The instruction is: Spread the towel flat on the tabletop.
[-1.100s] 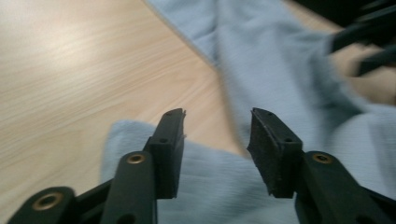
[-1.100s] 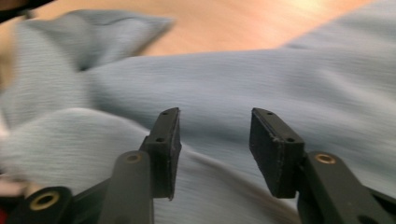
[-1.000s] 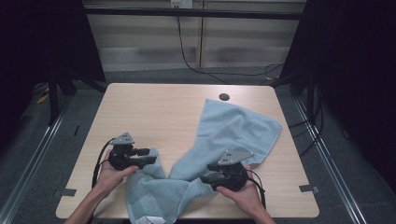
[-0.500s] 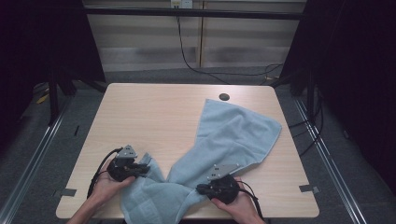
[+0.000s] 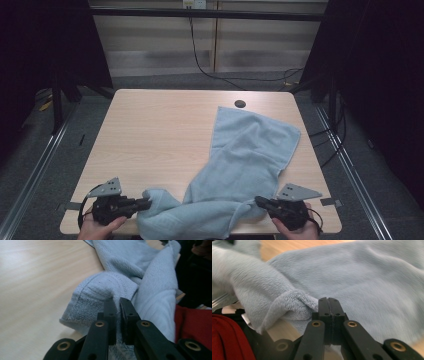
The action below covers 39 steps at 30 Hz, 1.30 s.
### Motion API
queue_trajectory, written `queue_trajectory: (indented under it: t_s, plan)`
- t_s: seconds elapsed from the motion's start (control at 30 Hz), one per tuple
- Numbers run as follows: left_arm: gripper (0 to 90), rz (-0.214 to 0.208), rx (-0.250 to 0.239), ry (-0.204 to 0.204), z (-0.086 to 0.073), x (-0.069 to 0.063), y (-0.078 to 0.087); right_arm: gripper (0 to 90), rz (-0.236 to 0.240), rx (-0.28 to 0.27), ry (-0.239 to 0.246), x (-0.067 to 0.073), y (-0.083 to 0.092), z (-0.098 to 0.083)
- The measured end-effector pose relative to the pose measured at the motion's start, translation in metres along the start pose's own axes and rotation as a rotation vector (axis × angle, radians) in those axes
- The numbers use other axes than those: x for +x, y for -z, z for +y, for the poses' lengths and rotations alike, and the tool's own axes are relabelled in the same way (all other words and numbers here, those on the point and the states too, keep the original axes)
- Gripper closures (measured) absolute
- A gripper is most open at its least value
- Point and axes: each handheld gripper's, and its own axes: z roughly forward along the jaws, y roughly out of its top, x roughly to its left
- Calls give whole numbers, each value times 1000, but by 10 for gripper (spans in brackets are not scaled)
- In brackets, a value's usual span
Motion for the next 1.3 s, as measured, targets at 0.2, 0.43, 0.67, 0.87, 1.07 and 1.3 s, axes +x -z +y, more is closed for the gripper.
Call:
queue_trajectory:
  t_s: [0.2, 0.43, 0.67, 0.87, 1.07, 1.3]
  plan:
    - [766, -55, -33, -22, -4, -13, 6, 900, -41, 8, -36, -9, 16, -16]
    - [659, -23, -71, -2, 17, 4, 0, 761, -33, -30, -40, -14, 22, -11]
    - [522, 0, 117, -26, 34, 15, -64, 608, -22, 5, -32, -11, -1, -7]
    - [502, -43, 240, -87, 34, 4, -88, 529, -28, 26, -33, -10, -8, -6]
    - [844, -96, 282, -126, 16, -6, -79, 479, -49, 73, -67, -15, -8, -20]
    - [857, 35, 99, -35, 12, 4, -27, 471, -78, 160, -72, -19, -22, -25]
